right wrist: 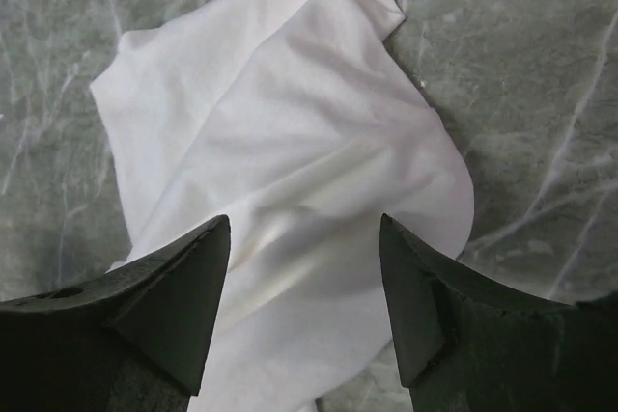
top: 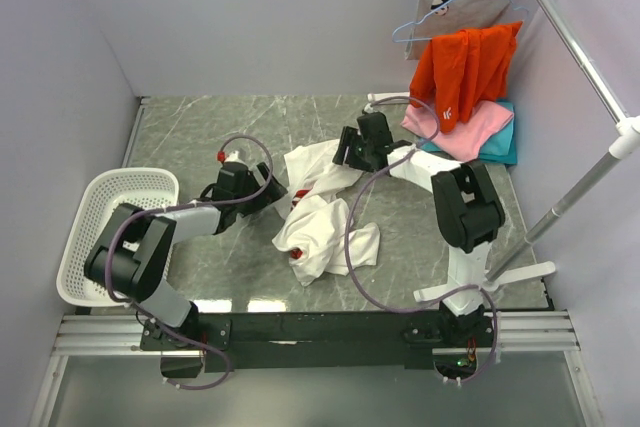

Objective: Fold and stack the t-shirts
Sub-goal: Flatten out the tshirt

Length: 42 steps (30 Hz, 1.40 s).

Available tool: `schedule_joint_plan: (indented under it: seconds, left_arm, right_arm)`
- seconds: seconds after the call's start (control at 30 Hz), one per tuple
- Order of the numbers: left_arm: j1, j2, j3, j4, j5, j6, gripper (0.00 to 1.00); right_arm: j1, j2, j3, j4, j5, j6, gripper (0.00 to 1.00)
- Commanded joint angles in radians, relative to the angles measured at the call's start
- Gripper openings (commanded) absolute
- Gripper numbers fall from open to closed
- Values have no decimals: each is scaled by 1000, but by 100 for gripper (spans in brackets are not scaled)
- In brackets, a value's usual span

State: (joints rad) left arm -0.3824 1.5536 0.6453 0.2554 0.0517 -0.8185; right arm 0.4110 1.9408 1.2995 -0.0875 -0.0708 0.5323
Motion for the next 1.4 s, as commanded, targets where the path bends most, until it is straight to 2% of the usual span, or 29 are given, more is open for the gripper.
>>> schedule_joint_plan:
  seconds: [0.0,0.2,0.47,0.77,0.97,1.03,1.07,1.13,1.2,1.23,1.27,1.33,1.37]
  left_arm:
    - [-9,59,19,107,54,-31,97]
    - [-10,102,20,133,68,-39,97]
    - [-27,135,16,154,68,-53,96]
    - [-50,151,17,151,63,-62,96]
    - [-58,160,11,168,63,-80,94]
    - [-62,168,7,179,66,-87,93]
    - [-62,168,5,185,66,-87,91]
    - [-65,177,4,197,69,-94,87]
    - [-67,186,5,200,73,-99,74]
    - [-67,187,11,196,73,-99,69]
    - [-69,188,14,194,71,-97,56]
    - [-69,180,23,173,65,-85,42]
    - [-69,175,30,163,62,-81,26]
  right_arm:
    - [-20,38,41,14,-1,18,70]
    - [-21,-55,-63,34,115,3,70]
    - [-32,-125,-154,38,180,-14,72]
    - [-64,-20,-143,84,50,5,71]
    - [-66,56,-77,84,-88,-14,63]
    - [-64,58,-71,126,-130,-26,48]
    - [-64,55,-72,147,-150,-31,42]
    - [-64,49,-71,150,-185,-38,16]
    - [-66,12,-87,157,-188,-49,0]
    - [-66,-9,-98,160,-187,-57,0]
    - [-64,-63,-111,164,-179,-61,0]
    - [-66,-168,-144,152,-149,-87,0]
    - [-66,-208,-154,129,-133,-97,0]
